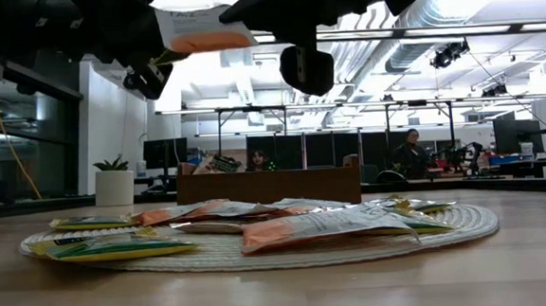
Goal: Pick & Place Tea
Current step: Put the yellow tea bag into the right section of the wooden organizer
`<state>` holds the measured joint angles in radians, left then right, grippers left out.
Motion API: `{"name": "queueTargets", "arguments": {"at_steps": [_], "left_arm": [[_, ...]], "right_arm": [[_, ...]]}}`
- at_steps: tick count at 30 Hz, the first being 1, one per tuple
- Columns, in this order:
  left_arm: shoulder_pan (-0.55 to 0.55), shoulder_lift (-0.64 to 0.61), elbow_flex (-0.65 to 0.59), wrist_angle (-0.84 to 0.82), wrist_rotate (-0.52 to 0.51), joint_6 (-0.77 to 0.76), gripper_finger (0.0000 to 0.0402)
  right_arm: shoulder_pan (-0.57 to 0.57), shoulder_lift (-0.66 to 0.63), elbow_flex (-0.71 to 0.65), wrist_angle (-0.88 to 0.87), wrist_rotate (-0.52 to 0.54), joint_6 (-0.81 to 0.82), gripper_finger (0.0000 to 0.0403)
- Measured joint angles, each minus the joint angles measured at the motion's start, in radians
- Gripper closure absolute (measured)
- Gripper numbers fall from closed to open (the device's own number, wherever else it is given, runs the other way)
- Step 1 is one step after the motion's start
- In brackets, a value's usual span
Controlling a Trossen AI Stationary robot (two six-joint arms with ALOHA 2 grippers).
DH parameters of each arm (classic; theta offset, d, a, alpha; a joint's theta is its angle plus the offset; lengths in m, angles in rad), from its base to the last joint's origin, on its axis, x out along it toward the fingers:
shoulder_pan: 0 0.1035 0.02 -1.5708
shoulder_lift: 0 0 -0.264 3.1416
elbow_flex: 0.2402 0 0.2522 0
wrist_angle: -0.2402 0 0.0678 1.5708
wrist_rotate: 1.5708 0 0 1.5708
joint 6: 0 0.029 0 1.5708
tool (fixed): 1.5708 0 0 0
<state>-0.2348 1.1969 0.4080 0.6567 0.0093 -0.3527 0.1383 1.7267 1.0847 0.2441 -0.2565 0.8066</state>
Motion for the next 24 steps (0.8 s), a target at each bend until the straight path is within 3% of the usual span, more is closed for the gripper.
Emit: {"name": "queueTargets", "arguments": {"at_steps": [13,20,24], "left_arm": [[0.0,0.0,0.0,0.002,-0.017,0.008,0.0401],[0.0,0.0,0.001,0.046,-0.03,0.018,0.0401],[0.0,0.0,0.001,0.052,-0.098,0.034,0.0401]], "right_arm": [[0.001,0.0,0.0,-0.001,0.003,0.022,0.0297],[0.001,0.0,0.0,-0.001,0.002,0.022,0.0291],[0.001,0.0,0.0,-0.006,0.004,0.024,0.029]]}}
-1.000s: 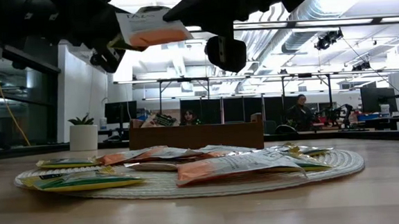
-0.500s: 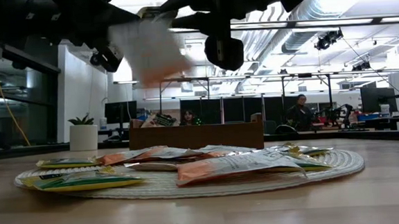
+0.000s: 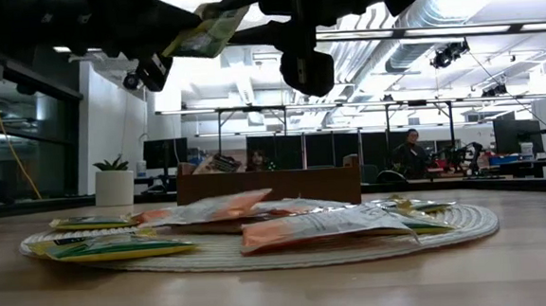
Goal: Pick & Place Tea
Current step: Put the yellow tea bag into the right section of the wooden organizer
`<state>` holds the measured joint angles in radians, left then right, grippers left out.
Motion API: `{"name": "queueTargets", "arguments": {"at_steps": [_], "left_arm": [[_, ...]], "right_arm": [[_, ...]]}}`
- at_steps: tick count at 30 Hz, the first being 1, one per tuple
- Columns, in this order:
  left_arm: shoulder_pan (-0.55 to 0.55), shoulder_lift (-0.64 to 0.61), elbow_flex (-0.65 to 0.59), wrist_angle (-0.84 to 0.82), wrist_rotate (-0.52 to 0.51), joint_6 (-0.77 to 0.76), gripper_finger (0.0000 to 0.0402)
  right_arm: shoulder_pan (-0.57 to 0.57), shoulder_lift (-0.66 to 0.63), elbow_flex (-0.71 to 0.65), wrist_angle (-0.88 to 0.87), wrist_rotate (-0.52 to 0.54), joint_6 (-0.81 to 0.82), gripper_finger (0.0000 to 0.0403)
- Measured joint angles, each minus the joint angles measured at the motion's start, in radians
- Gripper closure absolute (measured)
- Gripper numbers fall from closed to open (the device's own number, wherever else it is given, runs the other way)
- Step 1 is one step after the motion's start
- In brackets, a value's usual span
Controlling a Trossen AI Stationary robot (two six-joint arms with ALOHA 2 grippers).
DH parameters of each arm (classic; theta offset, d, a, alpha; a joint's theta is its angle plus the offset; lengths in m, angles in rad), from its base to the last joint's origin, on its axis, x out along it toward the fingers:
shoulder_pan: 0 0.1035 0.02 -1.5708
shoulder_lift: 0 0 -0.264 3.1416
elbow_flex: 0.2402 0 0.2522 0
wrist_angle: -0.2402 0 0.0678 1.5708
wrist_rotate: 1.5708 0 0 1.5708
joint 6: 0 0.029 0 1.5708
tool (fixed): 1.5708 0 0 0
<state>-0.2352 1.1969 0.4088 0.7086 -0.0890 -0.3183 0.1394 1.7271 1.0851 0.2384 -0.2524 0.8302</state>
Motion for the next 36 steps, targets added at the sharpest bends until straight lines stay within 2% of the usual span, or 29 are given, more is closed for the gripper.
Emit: {"name": "queueTargets", "arguments": {"at_steps": [6,15,20,26,30,36], "left_arm": [[0.0,0.0,0.0,0.0,-0.119,0.035,0.0401],[0.014,0.0,0.0,-0.003,-0.284,0.089,0.0401],[0.112,0.0,0.0,-0.007,-0.204,0.09,0.0401],[0.272,0.003,0.0,-0.011,-0.041,0.107,0.0401],[0.356,0.047,0.0,-0.003,0.054,0.105,0.0401],[0.406,0.173,0.001,0.1,0.116,0.085,0.0401]], "right_arm": [[0.0,0.0,0.0,-0.058,0.033,0.0,0.029],[0.001,0.0,0.0,-0.269,0.072,0.05,0.029],[0.013,0.0,0.0,-0.344,0.085,0.062,0.029],[0.026,0.0,0.0,-0.392,0.089,0.069,0.029],[0.027,-0.004,0.0,-0.402,0.092,0.071,0.029],[0.027,-0.108,0.0,-0.469,0.209,0.054,0.029]]}}
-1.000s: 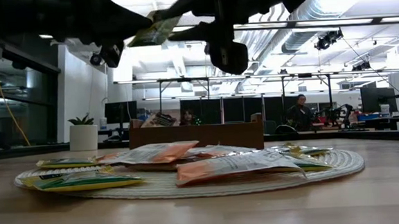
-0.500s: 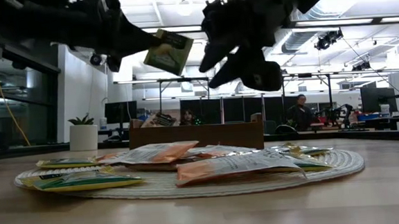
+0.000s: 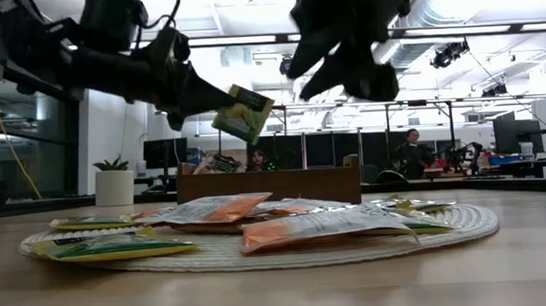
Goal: Pick & Place Tea
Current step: Put the yellow tea bag into the right section of the wooden organizer
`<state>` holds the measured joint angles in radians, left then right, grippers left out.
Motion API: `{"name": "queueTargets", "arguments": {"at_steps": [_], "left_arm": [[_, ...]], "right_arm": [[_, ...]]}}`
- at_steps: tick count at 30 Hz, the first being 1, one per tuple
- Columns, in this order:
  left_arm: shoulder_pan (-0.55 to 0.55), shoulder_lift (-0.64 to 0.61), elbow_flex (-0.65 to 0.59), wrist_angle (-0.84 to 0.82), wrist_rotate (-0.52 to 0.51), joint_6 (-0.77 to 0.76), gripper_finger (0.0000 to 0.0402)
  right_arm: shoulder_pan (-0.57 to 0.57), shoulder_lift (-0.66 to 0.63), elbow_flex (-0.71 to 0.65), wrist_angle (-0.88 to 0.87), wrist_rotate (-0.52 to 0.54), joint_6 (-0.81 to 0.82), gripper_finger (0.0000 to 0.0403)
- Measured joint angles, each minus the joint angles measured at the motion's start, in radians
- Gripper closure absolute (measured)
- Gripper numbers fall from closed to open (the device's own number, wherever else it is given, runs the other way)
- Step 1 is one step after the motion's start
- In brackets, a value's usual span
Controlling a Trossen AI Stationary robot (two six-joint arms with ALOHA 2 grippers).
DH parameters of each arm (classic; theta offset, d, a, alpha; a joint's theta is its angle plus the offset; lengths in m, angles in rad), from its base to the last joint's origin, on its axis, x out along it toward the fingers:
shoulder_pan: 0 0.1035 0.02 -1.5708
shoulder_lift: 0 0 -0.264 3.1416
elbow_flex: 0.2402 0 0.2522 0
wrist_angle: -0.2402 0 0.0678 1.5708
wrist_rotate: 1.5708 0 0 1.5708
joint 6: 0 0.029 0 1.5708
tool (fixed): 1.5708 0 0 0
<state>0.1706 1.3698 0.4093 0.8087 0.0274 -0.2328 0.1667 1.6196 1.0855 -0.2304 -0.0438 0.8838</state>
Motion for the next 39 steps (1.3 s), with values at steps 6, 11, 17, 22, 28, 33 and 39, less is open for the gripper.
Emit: {"name": "queueTargets", "arguments": {"at_steps": [6,11,17,22,28,33,39], "left_arm": [[0.028,0.153,0.095,0.08,0.065,-0.007,0.0401],[0.028,0.255,0.201,0.079,0.067,0.024,0.0401],[0.028,0.305,0.236,0.079,0.008,0.022,0.0401],[0.026,0.305,0.212,0.121,0.028,0.055,0.0401],[0.026,0.303,0.212,0.185,0.069,0.064,0.0401],[0.026,0.303,0.212,0.185,0.08,0.064,0.0401],[0.026,0.303,0.212,0.185,0.1,0.064,0.0401]], "right_arm": [[0.0,-0.141,0.0,-0.107,0.114,-0.035,0.029],[-0.003,-0.201,0.0,-0.167,0.159,-0.036,0.029],[-0.003,-0.227,0.0,-0.192,0.163,-0.045,0.029],[-0.058,-0.228,0.0,-0.2,0.138,-0.14,0.029],[-0.227,-0.228,0.0,-0.2,-0.071,-0.349,0.029],[-0.356,-0.228,0.0,-0.199,-0.167,-0.499,0.029],[-0.434,-0.219,0.0,-0.191,-0.198,-0.655,0.029]]}}
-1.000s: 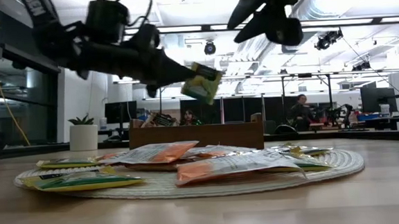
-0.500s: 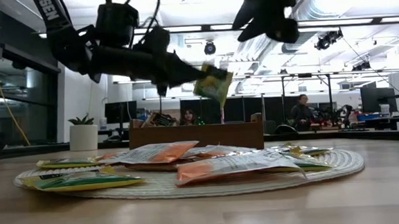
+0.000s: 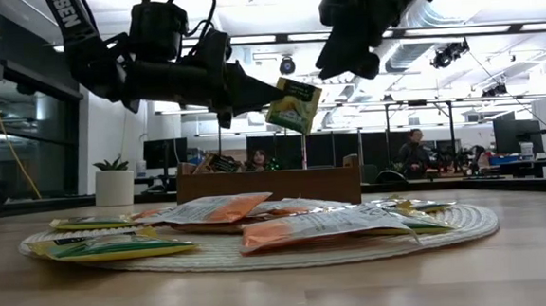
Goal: Pick & Place Tea
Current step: Put the yellow tea bag into the right section of the wooden organizer
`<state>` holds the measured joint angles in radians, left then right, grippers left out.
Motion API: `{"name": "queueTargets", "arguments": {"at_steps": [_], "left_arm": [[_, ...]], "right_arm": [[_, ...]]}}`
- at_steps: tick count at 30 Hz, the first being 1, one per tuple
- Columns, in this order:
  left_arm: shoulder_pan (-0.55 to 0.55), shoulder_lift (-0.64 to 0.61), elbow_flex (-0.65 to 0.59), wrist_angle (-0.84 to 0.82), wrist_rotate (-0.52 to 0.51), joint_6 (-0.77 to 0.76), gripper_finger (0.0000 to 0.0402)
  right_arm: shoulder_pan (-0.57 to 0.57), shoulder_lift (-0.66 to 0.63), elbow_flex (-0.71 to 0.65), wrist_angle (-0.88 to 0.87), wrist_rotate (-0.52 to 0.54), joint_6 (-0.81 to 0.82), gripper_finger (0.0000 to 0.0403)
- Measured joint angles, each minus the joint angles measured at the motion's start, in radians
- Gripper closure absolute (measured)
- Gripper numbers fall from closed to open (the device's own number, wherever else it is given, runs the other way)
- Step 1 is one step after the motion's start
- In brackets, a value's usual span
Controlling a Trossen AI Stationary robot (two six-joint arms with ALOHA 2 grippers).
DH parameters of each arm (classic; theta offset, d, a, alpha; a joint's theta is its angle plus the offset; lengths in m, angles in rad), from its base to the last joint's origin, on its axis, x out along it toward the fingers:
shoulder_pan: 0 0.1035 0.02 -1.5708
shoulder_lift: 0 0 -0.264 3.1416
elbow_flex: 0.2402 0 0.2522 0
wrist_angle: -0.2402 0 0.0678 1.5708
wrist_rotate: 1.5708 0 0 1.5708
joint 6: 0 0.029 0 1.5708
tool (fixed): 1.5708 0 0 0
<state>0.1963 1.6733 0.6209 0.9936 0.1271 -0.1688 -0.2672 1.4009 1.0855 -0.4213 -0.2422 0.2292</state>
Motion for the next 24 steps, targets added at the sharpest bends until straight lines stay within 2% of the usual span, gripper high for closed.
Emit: {"name": "queueTargets", "arguments": {"at_steps": [7,15,19,24], "left_arm": [[0.0,0.0,0.0,0.0,0.007,0.0,0.0401],[0.0,0.0,0.0,0.0,0.021,-0.018,0.0401],[0.0,0.0,0.0,-0.001,0.021,-0.019,0.0401],[0.0,0.0,0.0,-0.011,0.021,-0.026,0.0401]], "right_arm": [[-0.01,0.078,0.0,0.038,-0.027,-0.105,0.029],[-0.01,0.116,0.0,0.078,-0.028,-0.124,0.0294],[-0.014,0.116,0.0,0.118,-0.068,-0.108,0.0325],[-0.015,0.116,0.0,0.121,-0.09,-0.1,0.0392]]}}
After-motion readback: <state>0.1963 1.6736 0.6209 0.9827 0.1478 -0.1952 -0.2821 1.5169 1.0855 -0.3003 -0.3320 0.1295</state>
